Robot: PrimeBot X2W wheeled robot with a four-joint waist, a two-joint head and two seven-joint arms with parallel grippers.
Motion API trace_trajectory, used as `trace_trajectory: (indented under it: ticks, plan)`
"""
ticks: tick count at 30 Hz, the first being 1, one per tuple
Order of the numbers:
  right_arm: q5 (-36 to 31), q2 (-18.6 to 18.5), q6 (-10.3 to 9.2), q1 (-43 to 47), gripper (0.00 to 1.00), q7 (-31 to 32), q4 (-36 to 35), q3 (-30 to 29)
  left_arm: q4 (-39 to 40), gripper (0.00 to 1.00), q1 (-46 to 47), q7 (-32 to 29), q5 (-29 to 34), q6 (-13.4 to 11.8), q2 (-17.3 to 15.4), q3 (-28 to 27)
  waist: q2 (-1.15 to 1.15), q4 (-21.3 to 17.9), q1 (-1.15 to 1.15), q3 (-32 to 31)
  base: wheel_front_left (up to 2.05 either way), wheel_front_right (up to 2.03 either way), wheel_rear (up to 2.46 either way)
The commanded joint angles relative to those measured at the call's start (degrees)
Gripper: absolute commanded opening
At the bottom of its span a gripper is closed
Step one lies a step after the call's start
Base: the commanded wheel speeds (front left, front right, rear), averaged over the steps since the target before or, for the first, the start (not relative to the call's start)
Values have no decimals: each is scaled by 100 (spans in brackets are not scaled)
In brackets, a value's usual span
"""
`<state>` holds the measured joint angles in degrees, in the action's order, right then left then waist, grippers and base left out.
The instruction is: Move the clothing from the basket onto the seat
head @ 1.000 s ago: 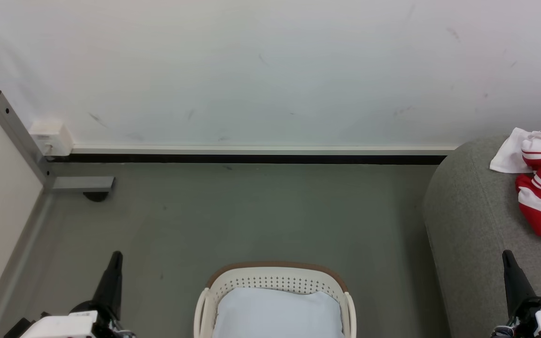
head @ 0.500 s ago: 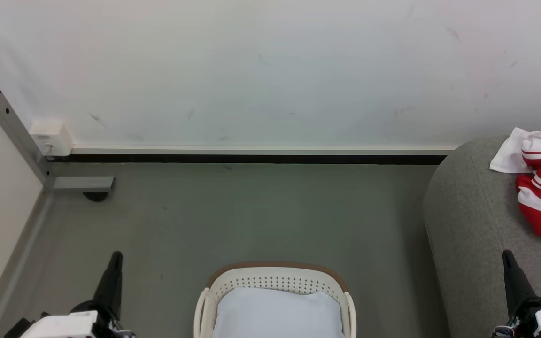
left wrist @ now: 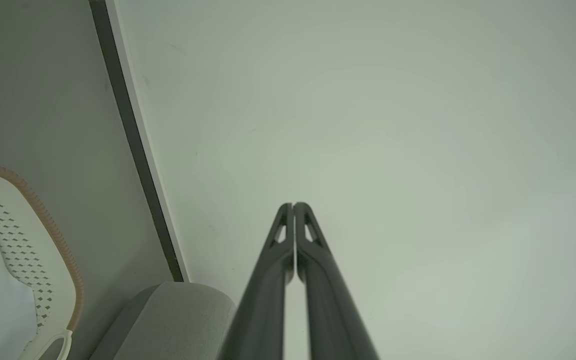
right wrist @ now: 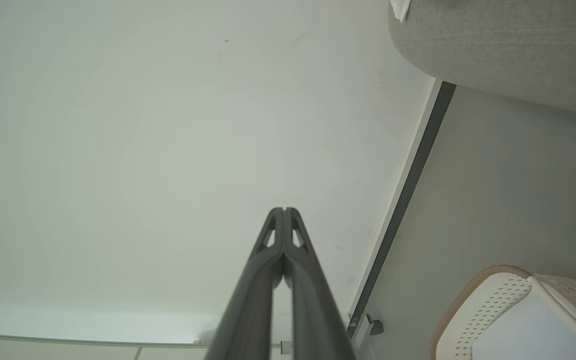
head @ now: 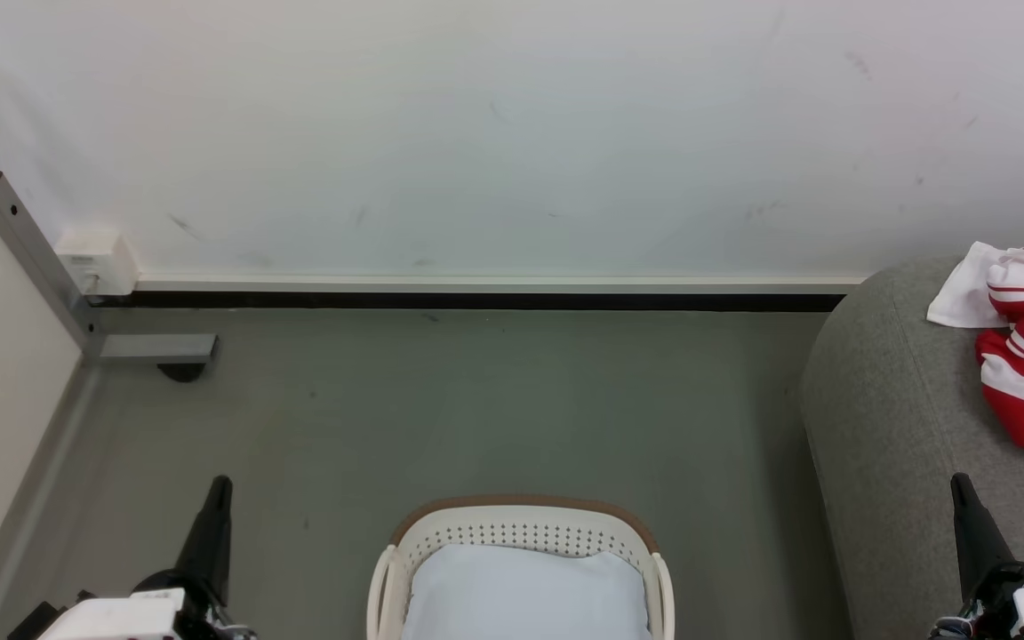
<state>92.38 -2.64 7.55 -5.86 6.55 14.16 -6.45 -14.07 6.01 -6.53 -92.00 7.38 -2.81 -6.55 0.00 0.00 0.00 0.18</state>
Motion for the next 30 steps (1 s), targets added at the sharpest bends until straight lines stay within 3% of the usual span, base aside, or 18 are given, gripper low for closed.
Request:
trace_trajectory:
  ticks: [1,30]
  plan:
    - [8,-45,-12,-71,0,16,-32,-20,2,0,50,-20,-78,33,-12,-9,0,0,0,0,0,0,0]
    - [8,-45,-12,-71,0,16,-32,-20,2,0,50,-20,-78,33,-12,-9,0,0,0,0,0,0,0]
